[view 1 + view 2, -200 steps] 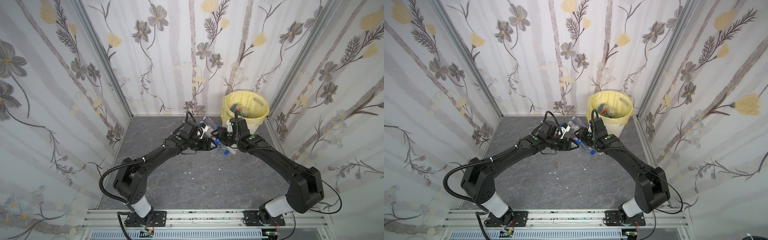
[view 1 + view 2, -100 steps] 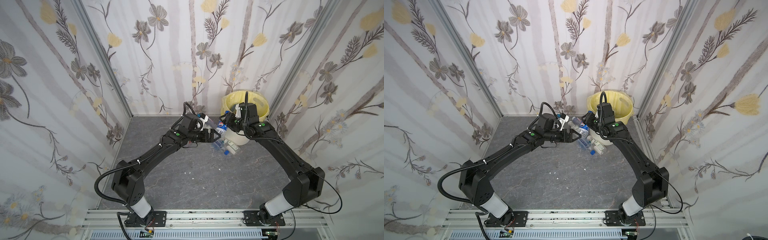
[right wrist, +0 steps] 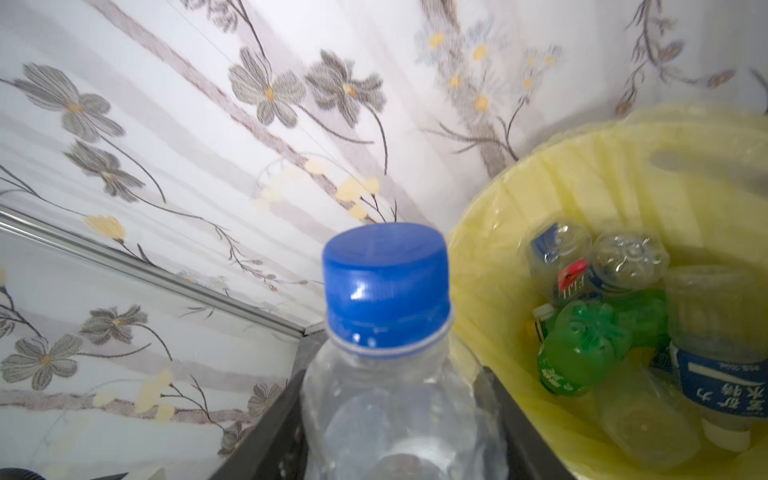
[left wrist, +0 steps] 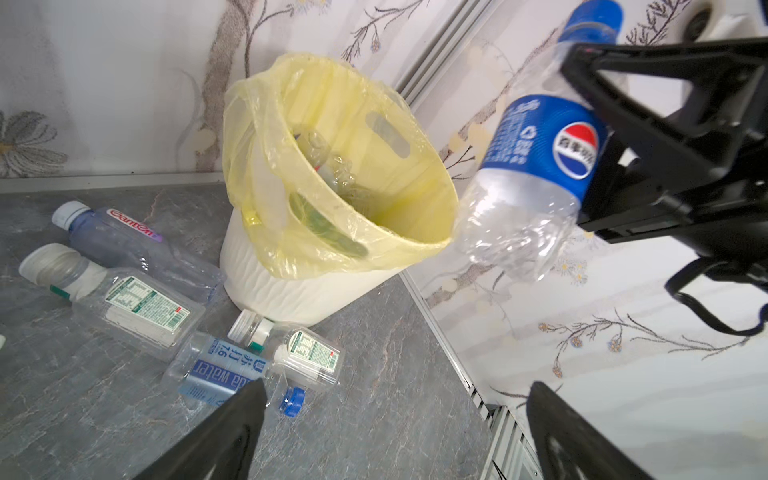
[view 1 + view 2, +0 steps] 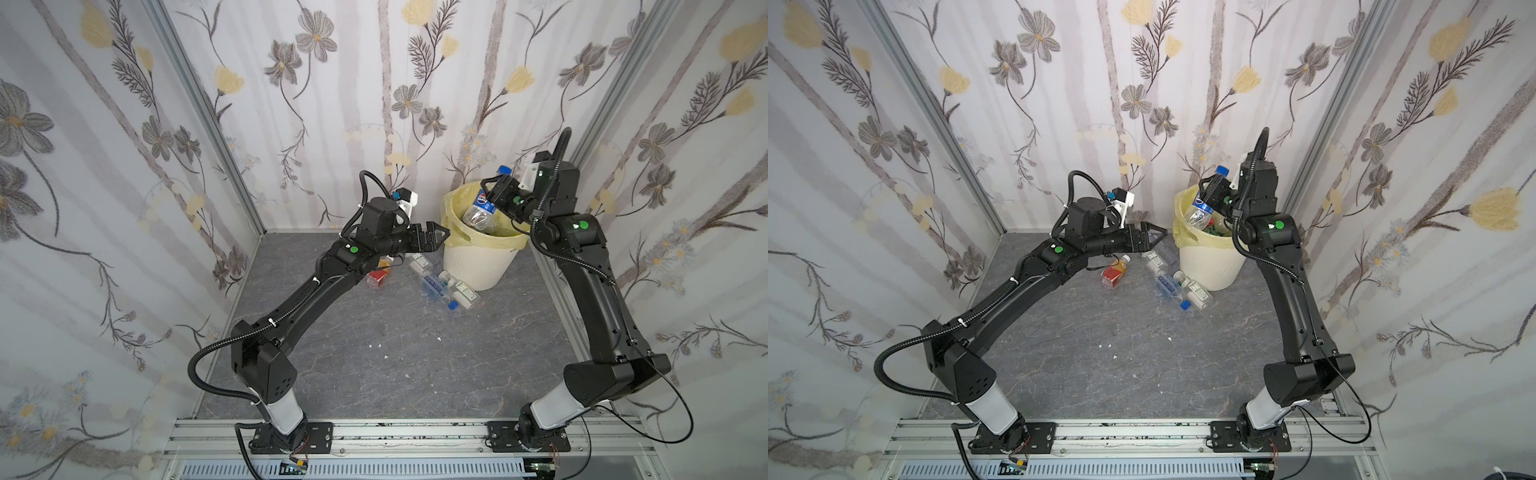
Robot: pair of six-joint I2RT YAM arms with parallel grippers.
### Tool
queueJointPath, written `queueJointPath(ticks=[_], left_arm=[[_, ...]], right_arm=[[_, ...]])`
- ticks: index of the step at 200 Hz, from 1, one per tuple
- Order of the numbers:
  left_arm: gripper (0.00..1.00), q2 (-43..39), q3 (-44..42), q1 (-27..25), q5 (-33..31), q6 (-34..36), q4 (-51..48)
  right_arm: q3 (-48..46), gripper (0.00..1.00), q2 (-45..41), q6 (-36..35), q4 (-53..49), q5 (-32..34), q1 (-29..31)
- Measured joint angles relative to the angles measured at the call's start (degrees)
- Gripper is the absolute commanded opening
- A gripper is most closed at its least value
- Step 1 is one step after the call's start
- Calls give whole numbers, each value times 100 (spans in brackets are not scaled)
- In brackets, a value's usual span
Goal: Throw the plastic bottles in the bin
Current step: 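Carry the Pepsi-label bottle over the bin with the right gripper while the left opens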
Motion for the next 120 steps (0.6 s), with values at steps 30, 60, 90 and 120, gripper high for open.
queueJointPath(ticks=[30, 60, 90, 120], left_arm=[[100, 83, 470, -118, -232, 31, -13], [100, 83, 675, -229, -330, 151, 37], [100, 76, 544, -212, -426, 155, -7], [100, 0, 402, -223, -463, 179, -59]], right_arm=[[870, 56, 11, -151, 20, 101, -302], [1276, 58, -76, -308, 271, 269, -485], [1342, 70, 155, -492, 514, 501, -599], [1351, 99, 1058, -474, 127, 632, -713]])
